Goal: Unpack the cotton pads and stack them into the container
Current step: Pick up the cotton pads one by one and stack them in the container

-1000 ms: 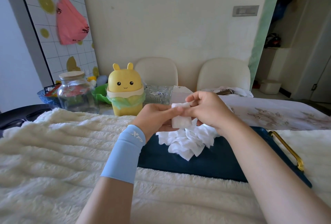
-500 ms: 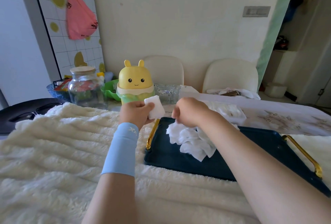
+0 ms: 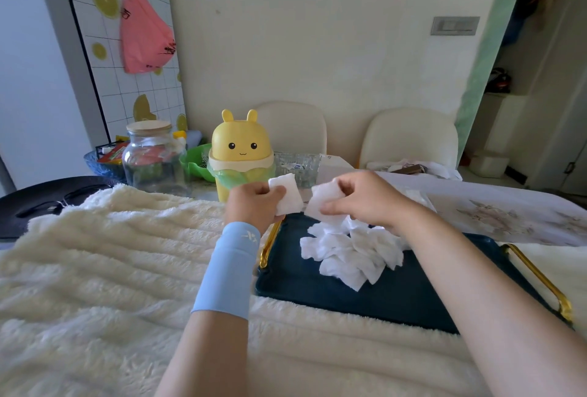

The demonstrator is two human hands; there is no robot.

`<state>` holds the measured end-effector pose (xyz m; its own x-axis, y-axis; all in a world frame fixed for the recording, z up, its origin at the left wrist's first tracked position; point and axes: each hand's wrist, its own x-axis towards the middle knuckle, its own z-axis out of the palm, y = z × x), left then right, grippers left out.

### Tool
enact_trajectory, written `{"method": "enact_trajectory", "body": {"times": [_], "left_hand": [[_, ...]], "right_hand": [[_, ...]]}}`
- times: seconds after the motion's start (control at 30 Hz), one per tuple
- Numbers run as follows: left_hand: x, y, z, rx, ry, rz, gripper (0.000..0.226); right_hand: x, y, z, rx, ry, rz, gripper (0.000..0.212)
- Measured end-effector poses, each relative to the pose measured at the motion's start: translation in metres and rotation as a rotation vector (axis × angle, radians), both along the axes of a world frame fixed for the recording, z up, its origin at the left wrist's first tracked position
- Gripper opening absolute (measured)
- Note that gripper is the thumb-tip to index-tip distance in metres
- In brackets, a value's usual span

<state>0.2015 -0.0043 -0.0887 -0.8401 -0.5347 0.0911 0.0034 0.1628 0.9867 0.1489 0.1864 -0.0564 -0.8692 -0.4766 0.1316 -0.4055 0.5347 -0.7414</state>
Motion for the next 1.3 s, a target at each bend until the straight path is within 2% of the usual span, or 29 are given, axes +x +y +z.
{"method": "enact_trajectory", "body": {"times": [0.03,0.07,0.13,0.3,0.33,0.53,0.73,0.9,1.03,1.13,1.23,1.3], "left_hand": [[0.0,0.004,0.0,0.001,0.005,-0.001,0.02],[0.0,0.009,0.0,0.012,0.013,-0.013,0.02],[-0.001,0.022,0.001,0.076,0.026,-0.063,0.018],[-0.001,0.052,0.003,0.32,0.013,-0.206,0.003],[-0.002,0.057,0.003,0.353,0.009,-0.23,0.006],[0.002,0.074,0.005,0.55,0.021,-0.385,0.026],[0.003,0.081,0.006,0.666,0.042,-0.393,0.022],[0.005,0.087,0.007,0.607,0.049,-0.401,0.026],[0.006,0.089,0.011,0.531,0.077,-0.449,0.041],[0.006,0.089,0.009,0.435,0.092,-0.41,0.029],[0.005,0.085,0.006,0.513,0.079,-0.364,0.02],[0.003,0.081,0.007,0.568,0.056,-0.371,0.021]], "right_hand": [[0.002,0.009,0.002,-0.058,-0.042,-0.01,0.022],[0.003,0.016,0.002,-0.116,-0.083,-0.02,0.022],[0.007,0.029,0.0,-0.249,-0.163,-0.021,0.036],[0.009,0.041,-0.008,-0.513,-0.314,-0.078,0.02],[0.008,0.042,-0.009,-0.54,-0.327,-0.11,0.021],[0.009,0.043,-0.009,-0.491,-0.247,-0.224,0.034],[0.011,0.041,-0.008,-0.501,-0.201,-0.284,0.028],[0.015,0.036,-0.009,-0.508,-0.183,-0.249,0.023],[0.013,0.036,-0.01,-0.506,-0.176,-0.273,0.021],[0.013,0.039,-0.006,-0.46,-0.159,-0.267,0.016],[0.015,0.044,-0.001,-0.391,-0.156,-0.246,0.026],[0.014,0.047,0.0,-0.434,-0.19,-0.249,0.024]]}}
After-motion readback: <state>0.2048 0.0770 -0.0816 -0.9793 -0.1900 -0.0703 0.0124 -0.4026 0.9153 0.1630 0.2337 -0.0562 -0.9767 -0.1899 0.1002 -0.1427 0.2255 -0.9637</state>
